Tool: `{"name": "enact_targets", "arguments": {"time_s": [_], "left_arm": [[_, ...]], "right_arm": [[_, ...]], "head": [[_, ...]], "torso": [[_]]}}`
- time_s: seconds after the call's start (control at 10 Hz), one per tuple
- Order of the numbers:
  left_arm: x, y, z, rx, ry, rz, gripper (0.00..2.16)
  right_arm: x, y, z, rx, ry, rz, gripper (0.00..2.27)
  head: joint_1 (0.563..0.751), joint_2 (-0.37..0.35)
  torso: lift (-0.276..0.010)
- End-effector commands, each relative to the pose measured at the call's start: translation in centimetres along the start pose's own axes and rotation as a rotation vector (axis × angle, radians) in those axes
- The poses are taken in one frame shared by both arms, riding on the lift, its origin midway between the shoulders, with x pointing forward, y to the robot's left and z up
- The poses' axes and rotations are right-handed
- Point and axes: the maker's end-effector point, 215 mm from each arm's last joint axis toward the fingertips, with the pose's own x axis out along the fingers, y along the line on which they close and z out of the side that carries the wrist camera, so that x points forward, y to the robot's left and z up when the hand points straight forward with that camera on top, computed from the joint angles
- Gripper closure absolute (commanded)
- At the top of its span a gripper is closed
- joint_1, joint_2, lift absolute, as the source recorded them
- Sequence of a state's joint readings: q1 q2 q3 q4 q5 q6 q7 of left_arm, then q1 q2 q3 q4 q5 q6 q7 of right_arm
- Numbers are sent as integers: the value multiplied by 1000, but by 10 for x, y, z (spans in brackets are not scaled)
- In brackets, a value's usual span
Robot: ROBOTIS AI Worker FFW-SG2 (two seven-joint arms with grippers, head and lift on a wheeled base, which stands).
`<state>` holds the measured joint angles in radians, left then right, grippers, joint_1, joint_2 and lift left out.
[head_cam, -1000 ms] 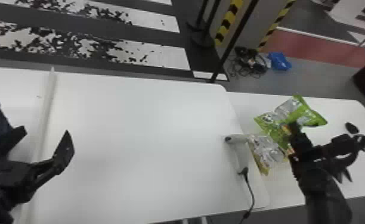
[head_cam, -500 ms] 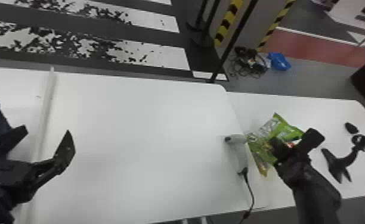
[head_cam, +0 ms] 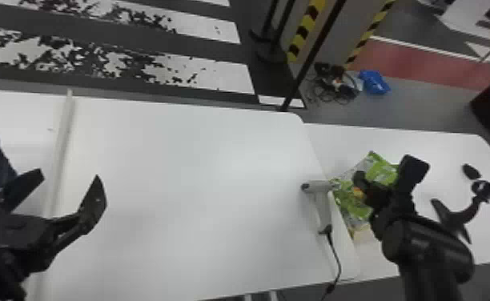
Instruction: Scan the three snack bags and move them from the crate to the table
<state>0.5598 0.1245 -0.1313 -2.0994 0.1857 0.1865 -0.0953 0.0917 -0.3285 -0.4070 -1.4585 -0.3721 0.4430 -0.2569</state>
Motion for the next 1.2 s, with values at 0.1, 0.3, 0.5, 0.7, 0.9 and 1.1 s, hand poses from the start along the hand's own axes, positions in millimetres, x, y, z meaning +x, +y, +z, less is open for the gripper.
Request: {"name": "enact_targets", "arguments": {"time_s": [0.1, 0.3, 0.5, 0.7, 0.9, 1.1], "left_arm": [[1, -5, 0, -3, -1, -9, 29], [1, -5, 0, -2, 0, -10, 29], [0, -6, 0, -2, 0, -10, 29], [-2, -5, 2, 1, -2, -8, 29], [-18, 7, 2, 29, 9, 21, 29], [-43, 42, 5, 41, 31, 98, 29]], "right_arm": [[-57, 25, 58, -49, -200, 72, 66], [-119, 69, 71, -69, -274, 182, 66], [-174, 122, 60, -58, -300, 316, 60], [-225, 176, 34, -41, -292, 450, 60], [-272, 220, 8, -38, -324, 549, 63], [-293, 236, -4, -12, -335, 596, 83]], "head": [[695, -350], [695, -350], [695, -350], [695, -350], [695, -283], [695, -167]], "torso": [[-62], [-62], [-62], [-62], [-62], [-62]]}}
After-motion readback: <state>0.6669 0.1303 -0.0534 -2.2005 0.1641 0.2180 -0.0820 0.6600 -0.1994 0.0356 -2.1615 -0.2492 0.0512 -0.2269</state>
